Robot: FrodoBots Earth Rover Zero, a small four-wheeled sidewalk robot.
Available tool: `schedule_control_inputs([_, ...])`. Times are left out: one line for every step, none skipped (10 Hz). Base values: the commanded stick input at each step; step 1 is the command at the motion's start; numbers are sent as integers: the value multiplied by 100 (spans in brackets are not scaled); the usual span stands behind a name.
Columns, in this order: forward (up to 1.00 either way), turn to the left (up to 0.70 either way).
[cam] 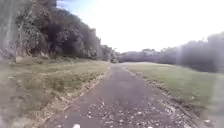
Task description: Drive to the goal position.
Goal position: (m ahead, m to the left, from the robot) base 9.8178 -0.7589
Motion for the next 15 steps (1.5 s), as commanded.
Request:
schedule_control_inputs([70,-2])
schedule_control_inputs([70,-17])
schedule_control_inputs([70,-33])
schedule_control_inputs([70,-35])
schedule_control_inputs([70,-35])
schedule_control_inputs([70,-35])
schedule_control_inputs([70,-35])
schedule_control_inputs([70,-35])
schedule_control_inputs([70,-35])
schedule_control_inputs([70,-35])
schedule_control_inputs([70,0])
schedule_control_inputs([70,0])
schedule_control_inputs([70,0])
schedule_control_inputs([70,0])
schedule_control_inputs([70,0])
